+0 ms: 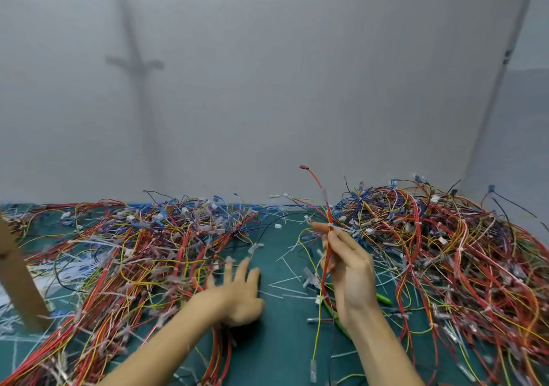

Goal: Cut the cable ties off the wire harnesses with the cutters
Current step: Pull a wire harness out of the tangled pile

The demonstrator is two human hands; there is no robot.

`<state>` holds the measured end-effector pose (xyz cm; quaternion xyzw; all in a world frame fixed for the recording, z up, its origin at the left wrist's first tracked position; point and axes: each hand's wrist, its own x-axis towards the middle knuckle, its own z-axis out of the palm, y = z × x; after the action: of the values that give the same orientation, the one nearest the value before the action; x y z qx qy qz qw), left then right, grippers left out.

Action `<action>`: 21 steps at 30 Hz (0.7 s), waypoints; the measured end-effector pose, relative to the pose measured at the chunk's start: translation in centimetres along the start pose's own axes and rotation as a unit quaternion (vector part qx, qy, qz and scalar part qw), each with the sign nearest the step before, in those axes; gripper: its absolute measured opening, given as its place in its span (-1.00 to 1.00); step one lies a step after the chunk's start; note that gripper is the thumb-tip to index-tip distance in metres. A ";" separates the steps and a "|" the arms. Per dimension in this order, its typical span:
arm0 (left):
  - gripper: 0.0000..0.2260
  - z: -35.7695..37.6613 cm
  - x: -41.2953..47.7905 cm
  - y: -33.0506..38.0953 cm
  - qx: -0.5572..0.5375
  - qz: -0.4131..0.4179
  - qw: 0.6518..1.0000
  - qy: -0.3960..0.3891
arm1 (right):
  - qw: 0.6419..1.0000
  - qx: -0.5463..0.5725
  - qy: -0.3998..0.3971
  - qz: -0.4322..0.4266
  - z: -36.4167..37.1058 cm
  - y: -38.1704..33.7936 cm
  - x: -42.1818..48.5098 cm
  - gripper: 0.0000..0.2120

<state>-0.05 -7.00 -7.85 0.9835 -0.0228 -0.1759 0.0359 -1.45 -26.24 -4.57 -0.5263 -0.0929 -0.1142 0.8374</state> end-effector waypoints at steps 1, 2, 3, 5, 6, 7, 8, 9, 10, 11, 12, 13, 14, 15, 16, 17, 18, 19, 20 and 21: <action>-0.37 0.0 0.3 -1.1 0.002 -0.019 1.000 0.006 | 1.000 0.001 0.000 0.001 -0.1 0.1 0.0 -0.75; -0.36 -0.1 0.5 -2.3 0.004 -0.037 0.999 0.017 | 1.000 0.003 -0.001 0.001 -0.2 0.1 0.0 -0.75; -0.36 -0.1 0.7 -3.6 0.004 -0.052 0.998 0.030 | 1.000 0.004 -0.001 0.001 -0.2 0.2 0.1 -0.74; -0.36 -0.3 0.9 -5.9 -0.003 -0.069 0.996 0.053 | 1.000 0.001 0.001 0.000 -0.3 0.3 0.1 -0.73; -0.37 -0.4 0.9 -6.9 -0.006 -0.073 0.996 0.059 | 1.000 -0.004 0.002 0.001 -0.3 0.3 0.0 -0.74; -0.38 -0.5 0.8 -7.9 -0.006 -0.076 0.995 0.061 | 1.000 -0.007 0.002 0.002 -0.4 0.4 0.0 -0.75; -0.38 -0.6 0.7 -8.8 -0.006 -0.077 0.995 0.060 | 1.000 -0.010 0.002 0.004 -0.5 0.5 0.0 -0.77; -0.38 -0.7 0.5 -9.7 -0.005 -0.079 0.995 0.059 | 1.000 -0.016 0.002 0.005 -0.5 0.7 0.0 -0.78; -0.38 -0.8 0.2 -10.4 0.001 -0.080 0.995 0.057 | 1.000 -0.022 0.002 0.005 -0.6 0.7 0.0 -0.77; -0.38 -1.0 -0.1 -11.1 0.009 -0.081 0.995 0.053 | 1.000 -0.026 0.002 0.006 -0.7 0.8 0.0 -0.76; -0.37 -1.3 -0.4 -11.6 0.014 -0.081 0.995 0.048 | 1.000 -0.027 0.001 0.007 -0.6 0.9 0.0 -0.75; -0.37 -1.6 -0.7 -11.9 0.013 -0.080 0.996 0.043 | 1.000 -0.027 0.001 0.008 -0.6 1.0 -0.1 -0.75; -0.37 -2.0 -0.9 -12.0 0.006 -0.077 0.996 0.036 | 1.000 -0.028 0.002 0.010 -0.5 1.0 -0.1 -0.75; -0.38 -2.4 -1.2 -11.9 -0.002 -0.074 0.997 0.028 | 0.999 -0.030 0.003 0.013 -0.4 1.1 -0.1 -0.75; -0.40 -2.8 -1.3 -11.6 -0.016 -0.066 0.997 0.021 | 0.999 -0.033 0.003 0.017 -0.3 1.2 -0.1 -0.75; -0.44 -3.3 -1.3 -11.4 -0.040 -0.056 0.998 0.015 | 0.999 -0.038 0.000 0.020 -0.2 1.3 -0.1 -0.75; -0.48 -3.8 -1.3 -11.0 -0.066 -0.048 0.997 0.014 | 0.999 -0.044 -0.002 0.021 -0.1 1.4 -0.1 -0.76; -0.54 -4.5 -1.3 -10.6 -0.082 -0.045 0.995 0.014 | 0.999 -0.049 -0.005 0.021 0.0 1.5 -0.1 -0.77; -0.60 -5.2 -1.3 -10.1 -0.080 -0.045 0.996 0.019 | 0.998 -0.052 -0.010 0.021 0.1 1.5 -0.1 -0.77; -0.67 -5.9 -1.2 -9.3 -0.064 -0.045 0.996 0.030 | 0.998 -0.053 -0.015 0.019 0.1 1.5 -0.2 -0.77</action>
<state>1.22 2.74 -2.68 0.9841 0.0343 -0.1485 0.0910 -1.16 -25.46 -5.86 -0.5730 -0.0891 -0.0947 0.8091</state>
